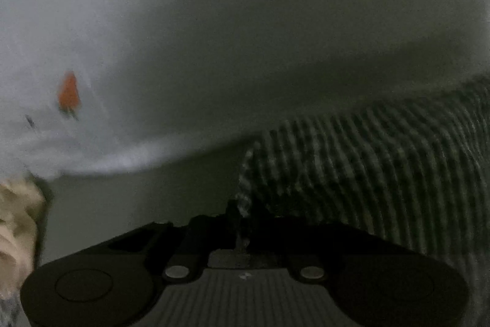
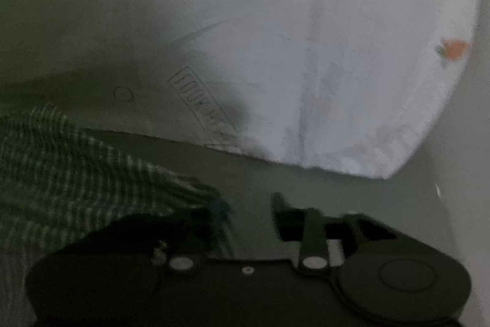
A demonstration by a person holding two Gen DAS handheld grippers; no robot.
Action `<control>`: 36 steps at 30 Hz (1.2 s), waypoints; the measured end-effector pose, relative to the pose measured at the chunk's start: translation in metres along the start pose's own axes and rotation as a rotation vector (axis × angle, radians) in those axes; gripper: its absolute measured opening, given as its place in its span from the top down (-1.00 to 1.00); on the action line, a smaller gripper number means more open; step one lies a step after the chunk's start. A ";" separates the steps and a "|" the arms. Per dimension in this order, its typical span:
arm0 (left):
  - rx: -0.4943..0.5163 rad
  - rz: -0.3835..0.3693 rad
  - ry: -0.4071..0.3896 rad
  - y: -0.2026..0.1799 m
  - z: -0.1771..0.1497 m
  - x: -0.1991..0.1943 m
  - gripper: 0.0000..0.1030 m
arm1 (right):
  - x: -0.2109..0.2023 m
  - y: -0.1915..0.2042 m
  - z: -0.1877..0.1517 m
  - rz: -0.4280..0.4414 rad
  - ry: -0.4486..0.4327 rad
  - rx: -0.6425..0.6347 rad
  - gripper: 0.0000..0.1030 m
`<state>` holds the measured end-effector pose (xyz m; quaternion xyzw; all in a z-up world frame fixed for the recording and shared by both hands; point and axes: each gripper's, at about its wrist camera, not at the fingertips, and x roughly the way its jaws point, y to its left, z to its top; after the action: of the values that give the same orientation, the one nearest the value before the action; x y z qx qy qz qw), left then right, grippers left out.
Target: Fold clothes
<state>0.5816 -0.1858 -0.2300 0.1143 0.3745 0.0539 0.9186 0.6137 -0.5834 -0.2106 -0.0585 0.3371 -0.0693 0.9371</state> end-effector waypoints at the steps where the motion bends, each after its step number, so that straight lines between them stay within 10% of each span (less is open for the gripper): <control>1: -0.010 -0.029 -0.001 0.002 -0.008 -0.008 0.24 | -0.015 -0.014 -0.010 -0.003 -0.012 0.055 -0.08; 4: -0.056 -0.045 -0.027 0.012 -0.038 -0.044 -0.20 | -0.062 -0.058 -0.053 -0.073 -0.025 0.209 -0.43; 9: -0.120 -0.045 0.024 0.023 -0.101 -0.109 -0.22 | -0.121 -0.115 -0.151 -0.407 0.098 0.277 -0.43; 12: -0.141 -0.024 0.103 0.023 -0.140 -0.135 -0.22 | -0.135 -0.134 -0.191 -0.400 0.169 0.375 -0.42; 14: -0.172 -0.020 0.145 0.022 -0.159 -0.151 -0.22 | -0.140 -0.138 -0.210 -0.345 0.179 0.405 -0.20; 17: -0.222 -0.017 0.202 0.023 -0.185 -0.173 -0.22 | -0.146 -0.128 -0.218 -0.249 0.150 0.325 0.94; 19: -0.211 0.002 0.196 0.028 -0.196 -0.192 -0.22 | -0.150 -0.126 -0.210 -0.284 0.126 0.194 0.95; 26: -0.242 0.059 0.161 0.075 -0.217 -0.234 -0.23 | -0.165 -0.211 -0.175 -0.535 0.055 0.139 0.92; 30: -0.202 0.092 0.193 0.095 -0.240 -0.237 -0.24 | -0.178 -0.218 -0.178 -0.613 0.067 0.110 0.22; 32: -0.170 0.098 0.219 0.100 -0.256 -0.235 -0.33 | -0.200 -0.202 -0.188 -0.593 0.041 0.121 0.01; 36: -0.151 0.087 0.271 0.115 -0.296 -0.239 -0.35 | -0.244 -0.126 -0.239 -0.263 0.084 0.188 -0.01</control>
<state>0.2028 -0.0687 -0.2449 0.0528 0.4845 0.1365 0.8625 0.2630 -0.6813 -0.2217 -0.0112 0.3577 -0.2247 0.9063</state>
